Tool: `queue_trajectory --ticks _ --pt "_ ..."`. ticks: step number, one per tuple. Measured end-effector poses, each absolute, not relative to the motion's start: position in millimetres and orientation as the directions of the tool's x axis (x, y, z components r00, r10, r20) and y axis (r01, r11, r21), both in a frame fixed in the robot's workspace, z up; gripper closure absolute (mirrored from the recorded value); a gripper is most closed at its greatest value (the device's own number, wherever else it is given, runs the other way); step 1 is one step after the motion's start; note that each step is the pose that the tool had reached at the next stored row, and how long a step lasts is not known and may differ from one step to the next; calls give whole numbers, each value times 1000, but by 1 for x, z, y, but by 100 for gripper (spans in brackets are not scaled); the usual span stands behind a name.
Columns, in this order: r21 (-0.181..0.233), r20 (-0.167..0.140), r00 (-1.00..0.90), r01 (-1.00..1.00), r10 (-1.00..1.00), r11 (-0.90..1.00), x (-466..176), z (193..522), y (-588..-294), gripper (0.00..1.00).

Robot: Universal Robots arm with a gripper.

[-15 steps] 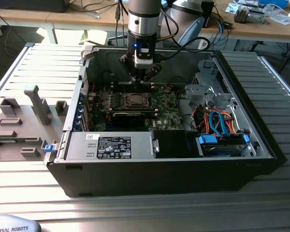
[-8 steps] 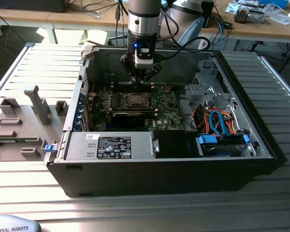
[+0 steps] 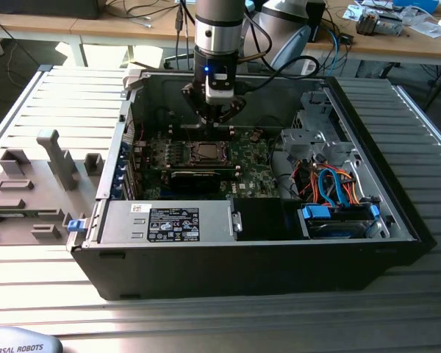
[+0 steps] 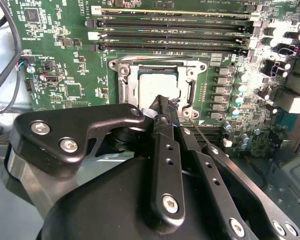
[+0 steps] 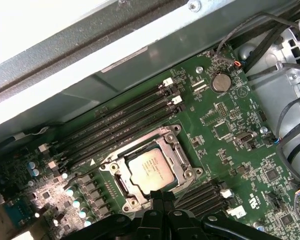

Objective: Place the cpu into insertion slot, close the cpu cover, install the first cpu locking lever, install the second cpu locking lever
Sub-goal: 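Install the first cpu locking lever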

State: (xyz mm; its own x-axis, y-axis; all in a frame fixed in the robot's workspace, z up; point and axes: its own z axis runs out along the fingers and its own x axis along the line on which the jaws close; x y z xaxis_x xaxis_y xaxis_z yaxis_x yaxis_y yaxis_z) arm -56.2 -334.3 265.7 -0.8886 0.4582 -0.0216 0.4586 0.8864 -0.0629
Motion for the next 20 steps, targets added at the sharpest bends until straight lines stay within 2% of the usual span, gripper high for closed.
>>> queue_trajectory --ticks 20 --pt "-64 -22 -901 434 434 899 -56 266 -334 89"
